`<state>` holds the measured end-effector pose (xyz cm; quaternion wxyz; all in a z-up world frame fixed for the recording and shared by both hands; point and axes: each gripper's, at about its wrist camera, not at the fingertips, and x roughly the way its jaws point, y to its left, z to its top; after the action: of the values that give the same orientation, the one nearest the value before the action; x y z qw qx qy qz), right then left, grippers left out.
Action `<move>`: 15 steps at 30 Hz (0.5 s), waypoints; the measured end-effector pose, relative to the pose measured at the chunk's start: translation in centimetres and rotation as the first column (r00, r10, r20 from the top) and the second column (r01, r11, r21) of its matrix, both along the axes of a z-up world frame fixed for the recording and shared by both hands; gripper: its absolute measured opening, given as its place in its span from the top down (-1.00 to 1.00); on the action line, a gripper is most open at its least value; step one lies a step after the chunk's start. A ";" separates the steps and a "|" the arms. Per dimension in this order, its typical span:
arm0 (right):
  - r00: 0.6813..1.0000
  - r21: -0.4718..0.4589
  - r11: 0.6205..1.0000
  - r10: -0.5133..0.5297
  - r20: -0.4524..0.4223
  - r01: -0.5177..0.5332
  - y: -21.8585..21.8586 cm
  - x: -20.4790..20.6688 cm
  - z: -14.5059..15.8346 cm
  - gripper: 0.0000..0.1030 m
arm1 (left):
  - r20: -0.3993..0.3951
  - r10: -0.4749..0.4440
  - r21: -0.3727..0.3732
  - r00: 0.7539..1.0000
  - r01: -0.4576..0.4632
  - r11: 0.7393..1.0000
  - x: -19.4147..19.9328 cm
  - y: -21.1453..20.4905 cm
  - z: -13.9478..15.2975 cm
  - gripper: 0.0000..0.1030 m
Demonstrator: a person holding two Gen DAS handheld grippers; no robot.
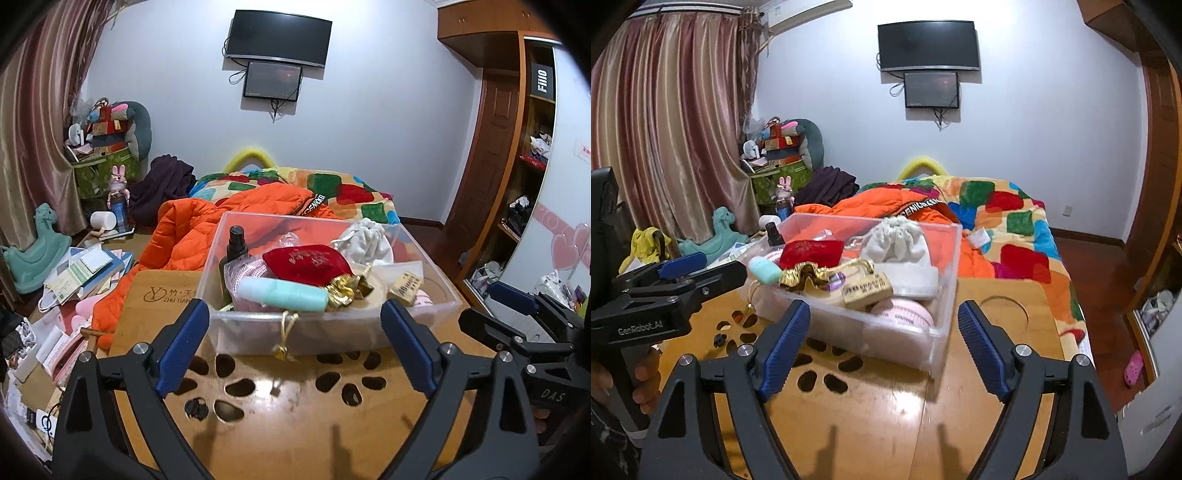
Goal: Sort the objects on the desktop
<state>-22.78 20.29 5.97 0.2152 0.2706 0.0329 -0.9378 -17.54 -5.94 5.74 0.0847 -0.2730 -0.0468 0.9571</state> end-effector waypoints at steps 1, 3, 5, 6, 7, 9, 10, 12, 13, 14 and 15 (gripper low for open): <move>1.000 -0.003 1.000 0.000 0.001 0.000 0.2 0.3 0.0 -0.55 | -0.003 -0.001 -0.003 1.000 0.001 1.000 0.4 0.1 0.0 -0.84; 1.000 -0.008 1.000 -0.006 -0.003 0.006 0.4 1.0 0.1 -0.55 | -0.008 -0.002 -0.010 1.000 0.002 1.000 1.2 0.4 0.1 -0.84; 1.000 -0.007 1.000 -0.005 -0.013 0.005 0.6 1.8 0.2 -0.55 | -0.016 -0.005 -0.018 1.000 0.005 1.000 2.0 0.6 0.2 -0.84; 1.000 -0.001 1.000 -0.008 -0.022 0.008 0.7 2.2 0.3 -0.55 | -0.019 -0.007 -0.022 1.000 0.006 1.000 2.3 0.8 0.2 -0.84; 1.000 0.003 1.000 -0.011 -0.027 0.011 0.6 2.4 0.3 -0.55 | -0.023 -0.007 -0.026 1.000 0.006 1.000 2.8 0.8 0.3 -0.84; 0.999 0.014 1.000 -0.019 -0.040 0.020 0.7 3.2 0.3 -0.58 | -0.030 -0.006 -0.031 1.000 0.006 1.000 3.4 0.9 0.3 -0.84; 0.999 0.016 1.000 -0.022 -0.043 0.022 0.8 3.5 0.3 -0.59 | -0.032 -0.007 -0.033 0.999 0.006 0.999 3.8 1.0 0.2 -0.84; 0.999 0.017 1.000 -0.025 -0.049 0.025 1.0 4.2 0.0 -0.61 | -0.034 -0.008 -0.039 0.999 0.006 0.999 4.4 1.2 0.2 -0.84; 0.999 0.018 1.000 -0.024 -0.049 0.025 1.1 4.4 -0.1 -0.61 | -0.035 -0.007 -0.043 0.999 0.006 0.999 4.6 1.3 0.1 -0.84; 0.999 0.020 0.999 -0.025 -0.048 0.026 1.2 4.7 -0.2 -0.61 | -0.034 -0.008 -0.046 0.999 0.007 0.999 4.8 1.4 0.1 -0.84; 0.999 0.023 0.999 -0.026 -0.047 0.027 1.3 4.9 -0.3 -0.62 | -0.033 -0.010 -0.048 0.999 0.008 0.999 5.0 1.5 0.0 -0.84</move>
<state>-17.90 21.59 5.64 0.1987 0.2513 0.0452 -0.9462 -12.50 -4.45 5.75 0.0833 -0.2594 -0.0210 0.9619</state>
